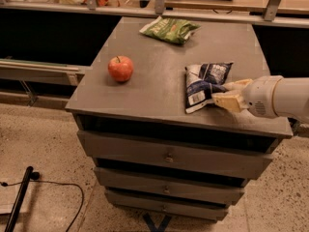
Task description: Pick blue chip bag
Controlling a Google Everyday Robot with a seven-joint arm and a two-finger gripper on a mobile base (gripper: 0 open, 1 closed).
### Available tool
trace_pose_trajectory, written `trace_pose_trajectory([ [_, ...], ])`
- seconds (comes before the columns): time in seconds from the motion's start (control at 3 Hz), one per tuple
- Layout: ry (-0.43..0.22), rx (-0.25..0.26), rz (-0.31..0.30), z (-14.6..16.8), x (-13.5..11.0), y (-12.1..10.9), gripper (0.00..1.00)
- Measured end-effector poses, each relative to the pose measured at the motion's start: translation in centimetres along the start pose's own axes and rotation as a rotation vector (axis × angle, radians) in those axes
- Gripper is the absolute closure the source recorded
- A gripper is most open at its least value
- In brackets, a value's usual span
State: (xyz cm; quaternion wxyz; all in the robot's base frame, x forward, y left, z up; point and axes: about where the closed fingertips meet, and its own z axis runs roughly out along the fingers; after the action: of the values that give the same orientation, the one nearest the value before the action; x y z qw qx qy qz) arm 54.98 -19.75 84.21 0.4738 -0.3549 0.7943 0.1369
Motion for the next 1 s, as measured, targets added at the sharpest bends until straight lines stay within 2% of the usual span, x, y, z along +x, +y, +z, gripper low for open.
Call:
trace_pose_trajectory([
  [0.33,-0.015,-0.009,0.013,-0.8,-0.3,0.3,1.0],
  [0.67,-0.066,-0.066,-0.016,-1.7,-2.5,1.7,1.0],
  [1.0,-0.1,-0.145,-0.082,-2.3,-4.8,3.5,1.0],
])
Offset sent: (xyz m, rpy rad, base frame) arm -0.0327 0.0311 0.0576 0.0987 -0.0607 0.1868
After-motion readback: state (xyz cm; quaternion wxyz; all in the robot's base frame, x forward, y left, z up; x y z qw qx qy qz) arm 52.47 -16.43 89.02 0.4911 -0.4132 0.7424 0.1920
